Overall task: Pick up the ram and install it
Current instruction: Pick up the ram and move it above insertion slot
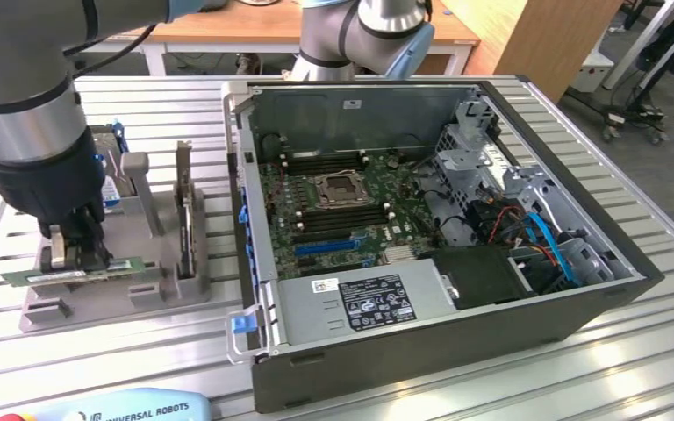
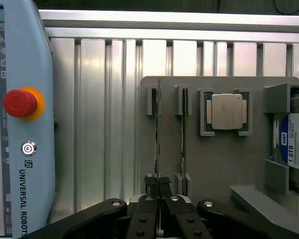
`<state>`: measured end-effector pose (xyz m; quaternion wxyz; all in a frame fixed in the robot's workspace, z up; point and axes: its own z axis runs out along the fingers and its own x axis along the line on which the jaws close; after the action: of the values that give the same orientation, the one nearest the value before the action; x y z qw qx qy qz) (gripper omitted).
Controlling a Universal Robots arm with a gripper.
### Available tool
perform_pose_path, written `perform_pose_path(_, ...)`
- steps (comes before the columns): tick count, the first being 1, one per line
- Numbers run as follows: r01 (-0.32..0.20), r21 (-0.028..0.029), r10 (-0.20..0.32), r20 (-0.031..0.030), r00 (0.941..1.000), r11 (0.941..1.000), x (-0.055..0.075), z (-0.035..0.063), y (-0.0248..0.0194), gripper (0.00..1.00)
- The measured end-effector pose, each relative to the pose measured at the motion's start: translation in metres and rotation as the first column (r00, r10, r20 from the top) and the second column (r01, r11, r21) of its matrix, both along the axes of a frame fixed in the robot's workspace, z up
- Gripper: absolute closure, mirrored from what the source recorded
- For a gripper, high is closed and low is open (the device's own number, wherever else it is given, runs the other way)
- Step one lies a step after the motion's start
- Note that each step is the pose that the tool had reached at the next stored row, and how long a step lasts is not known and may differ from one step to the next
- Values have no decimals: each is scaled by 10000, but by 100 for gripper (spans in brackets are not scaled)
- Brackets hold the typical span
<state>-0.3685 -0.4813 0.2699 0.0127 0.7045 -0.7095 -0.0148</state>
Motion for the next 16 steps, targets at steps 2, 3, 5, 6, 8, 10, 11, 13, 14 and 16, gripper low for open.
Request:
perform_pose_path(2,0,0,0,0,10000,10000,0,44,0,89)
perform_pose_path(3,-1,0,1,0,10000,10000,0,64,0,89)
perform_pose_path(5,0,1,0,1,10000,10000,0,89,0,89)
perform_pose_path(6,0,0,0,1,10000,10000,0,99,0,89)
perform_pose_path(8,0,0,0,2,10000,10000,0,119,0,89)
perform_pose_path(10,-1,0,1,2,10000,10000,0,149,0,89)
perform_pose_path(11,0,0,0,2,10000,10000,0,168,0,89)
perform_pose_path(13,0,1,0,2,10000,10000,0,207,0,89)
perform_pose_path(14,0,0,0,2,10000,10000,0,228,0,89)
perform_pose_path(16,0,0,0,2,10000,10000,0,272,0,89)
